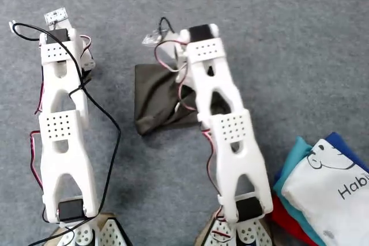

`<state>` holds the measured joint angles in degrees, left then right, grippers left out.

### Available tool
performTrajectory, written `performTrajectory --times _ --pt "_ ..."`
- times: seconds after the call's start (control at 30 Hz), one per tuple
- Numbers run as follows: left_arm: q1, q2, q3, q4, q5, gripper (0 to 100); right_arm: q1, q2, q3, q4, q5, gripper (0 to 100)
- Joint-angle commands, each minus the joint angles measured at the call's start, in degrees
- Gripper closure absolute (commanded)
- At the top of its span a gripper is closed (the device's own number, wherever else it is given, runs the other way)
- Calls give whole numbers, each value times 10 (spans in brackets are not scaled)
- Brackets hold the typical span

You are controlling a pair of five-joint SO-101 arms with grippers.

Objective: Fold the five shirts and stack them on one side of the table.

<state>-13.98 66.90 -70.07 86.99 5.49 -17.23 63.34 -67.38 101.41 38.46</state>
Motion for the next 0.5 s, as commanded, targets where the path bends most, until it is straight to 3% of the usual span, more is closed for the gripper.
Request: performTrajectory --times 0.0,0.47 --pt "10 -4 -25 -24 -6 981 38 -82 36 10 -4 990" --pt "11 -4 -25 -25 -6 981 64 -329 427 6 13 993"
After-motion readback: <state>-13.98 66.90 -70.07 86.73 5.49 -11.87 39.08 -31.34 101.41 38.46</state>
